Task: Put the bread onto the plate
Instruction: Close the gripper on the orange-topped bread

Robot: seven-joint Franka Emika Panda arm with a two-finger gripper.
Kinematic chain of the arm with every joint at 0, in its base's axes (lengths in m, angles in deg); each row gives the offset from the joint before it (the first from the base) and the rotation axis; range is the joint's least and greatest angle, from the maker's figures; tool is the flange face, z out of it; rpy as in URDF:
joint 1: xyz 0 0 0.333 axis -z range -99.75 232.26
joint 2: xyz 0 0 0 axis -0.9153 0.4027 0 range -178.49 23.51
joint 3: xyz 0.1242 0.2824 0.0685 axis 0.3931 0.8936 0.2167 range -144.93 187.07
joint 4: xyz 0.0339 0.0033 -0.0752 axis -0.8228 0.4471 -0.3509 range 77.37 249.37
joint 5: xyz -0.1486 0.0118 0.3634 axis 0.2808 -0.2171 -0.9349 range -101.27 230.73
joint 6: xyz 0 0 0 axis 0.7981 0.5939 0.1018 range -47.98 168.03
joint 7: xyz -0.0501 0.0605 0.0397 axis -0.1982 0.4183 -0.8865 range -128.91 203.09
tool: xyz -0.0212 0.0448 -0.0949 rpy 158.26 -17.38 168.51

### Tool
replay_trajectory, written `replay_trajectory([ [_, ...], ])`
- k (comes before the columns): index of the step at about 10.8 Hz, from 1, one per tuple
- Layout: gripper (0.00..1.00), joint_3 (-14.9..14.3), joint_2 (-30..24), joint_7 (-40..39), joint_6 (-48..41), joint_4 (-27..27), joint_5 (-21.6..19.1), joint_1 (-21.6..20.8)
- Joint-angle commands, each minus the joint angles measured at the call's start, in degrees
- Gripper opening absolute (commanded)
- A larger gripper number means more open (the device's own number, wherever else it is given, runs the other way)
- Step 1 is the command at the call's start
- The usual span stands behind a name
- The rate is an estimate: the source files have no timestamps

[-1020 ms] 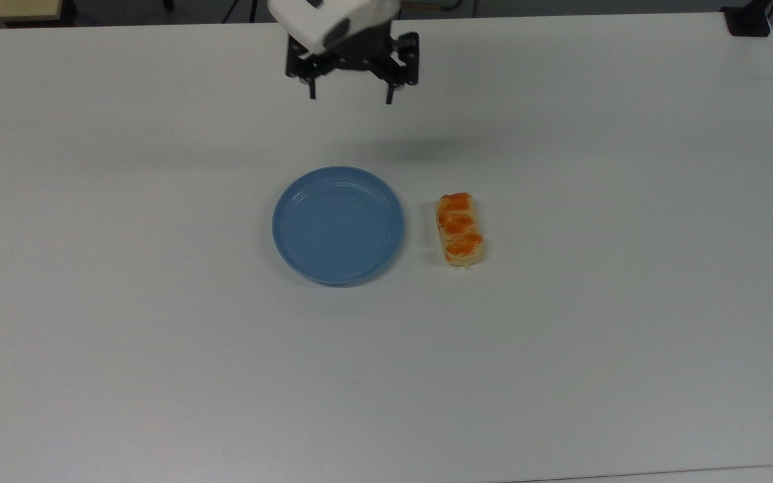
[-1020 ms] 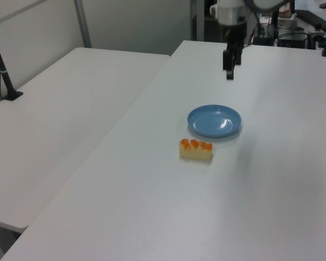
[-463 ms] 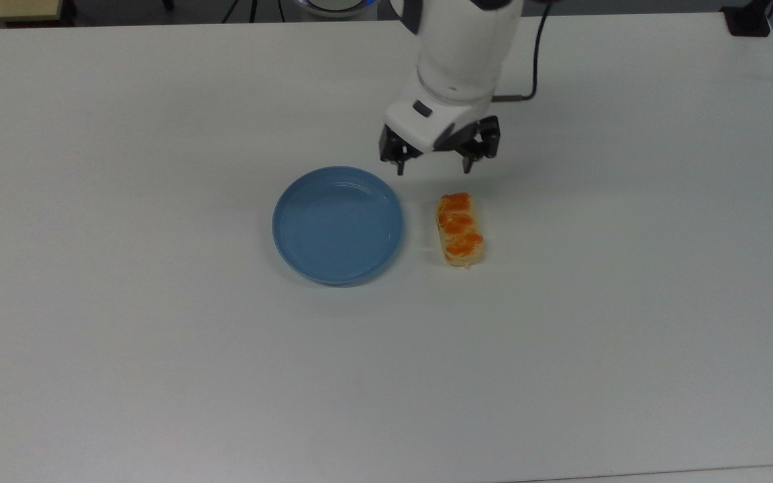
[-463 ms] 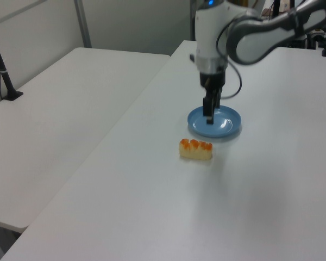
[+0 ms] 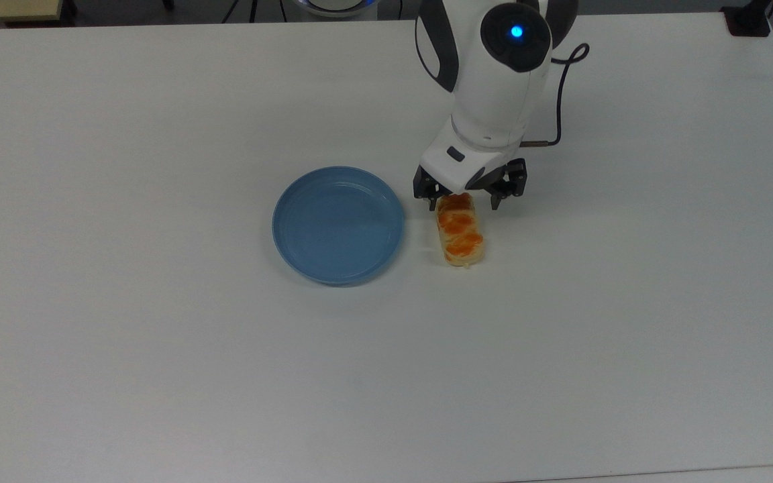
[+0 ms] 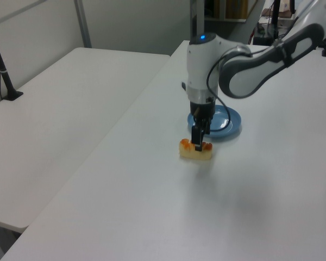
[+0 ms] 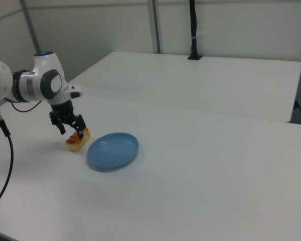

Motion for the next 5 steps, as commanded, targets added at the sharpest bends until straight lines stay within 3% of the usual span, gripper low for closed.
replay_trajectory([
  [1,0.92,-0.56,2.4,1.22,5.34,-0.51,-0.64,-0.7],
  [5,0.37,-0.56,3.11,0.7,6.58,-0.51,0.06,-0.88],
])
